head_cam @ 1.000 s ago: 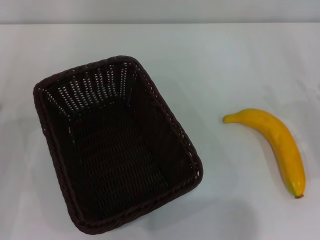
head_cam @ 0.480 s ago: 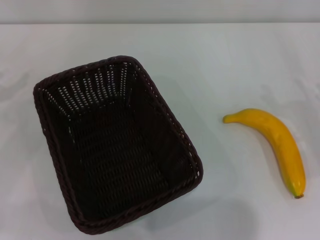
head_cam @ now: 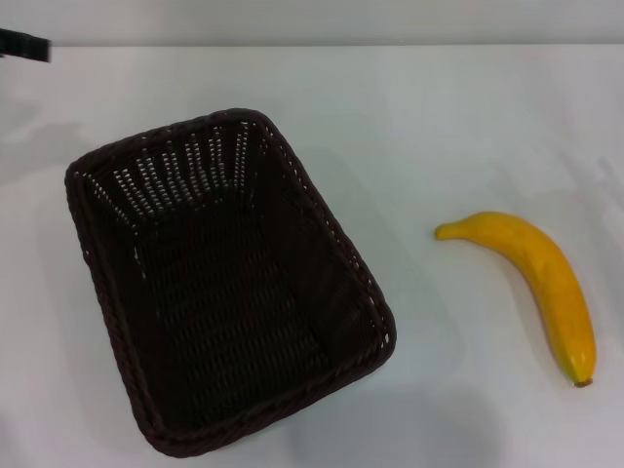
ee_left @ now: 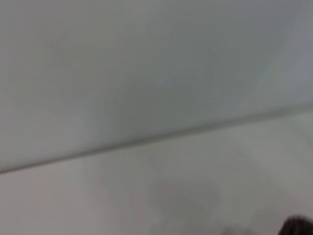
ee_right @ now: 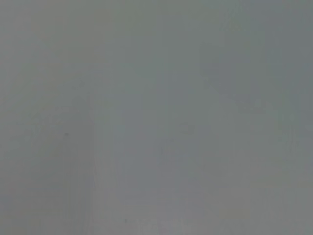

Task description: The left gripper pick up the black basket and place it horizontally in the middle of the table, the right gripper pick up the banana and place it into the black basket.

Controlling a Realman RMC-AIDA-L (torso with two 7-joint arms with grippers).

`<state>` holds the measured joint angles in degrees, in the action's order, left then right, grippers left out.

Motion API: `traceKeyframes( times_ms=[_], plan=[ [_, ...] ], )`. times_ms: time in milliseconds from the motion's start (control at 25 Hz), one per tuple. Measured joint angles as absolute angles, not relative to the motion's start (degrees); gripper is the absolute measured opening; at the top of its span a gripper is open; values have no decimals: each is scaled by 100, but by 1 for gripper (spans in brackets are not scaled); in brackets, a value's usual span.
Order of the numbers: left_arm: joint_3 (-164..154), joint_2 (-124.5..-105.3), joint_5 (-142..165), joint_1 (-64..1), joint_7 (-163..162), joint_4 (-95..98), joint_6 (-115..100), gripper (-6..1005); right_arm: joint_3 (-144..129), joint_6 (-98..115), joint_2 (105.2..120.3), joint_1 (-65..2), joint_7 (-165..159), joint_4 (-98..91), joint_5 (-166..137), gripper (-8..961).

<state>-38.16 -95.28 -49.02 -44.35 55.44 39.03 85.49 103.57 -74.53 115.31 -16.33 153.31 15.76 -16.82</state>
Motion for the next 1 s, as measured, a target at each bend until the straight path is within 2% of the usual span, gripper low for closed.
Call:
traceKeyframes(
  times_ms=[160, 320, 400, 600, 1000],
  plan=[
    [-3827, -9667, -3884, -5233, 5550, 3656, 8690, 875, 10320, -7456, 11531, -1635, 15328, 1581, -1661, 870],
    [-3878, -9801, -3641, -5500, 5632, 3558, 8706, 875, 10318, -7464, 11531, -1635, 15328, 1582, -1673, 869],
    [-4249, -9955, -3519, -5660, 5756, 3450, 8714, 875, 10318, -7489, 11531, -1635, 15328, 1578, -1675, 869],
    [-4488, -10177, -3494, -5692, 5979, 3447, 8671, 874, 10318, -7520, 11531, -1620, 15328, 1568, -1675, 870],
    [-4504, -10460, -3335, -5506, 6331, 3333, 8045, 873, 10318, -7607, 11531, -1581, 15328, 1564, -1677, 870]
  ],
)
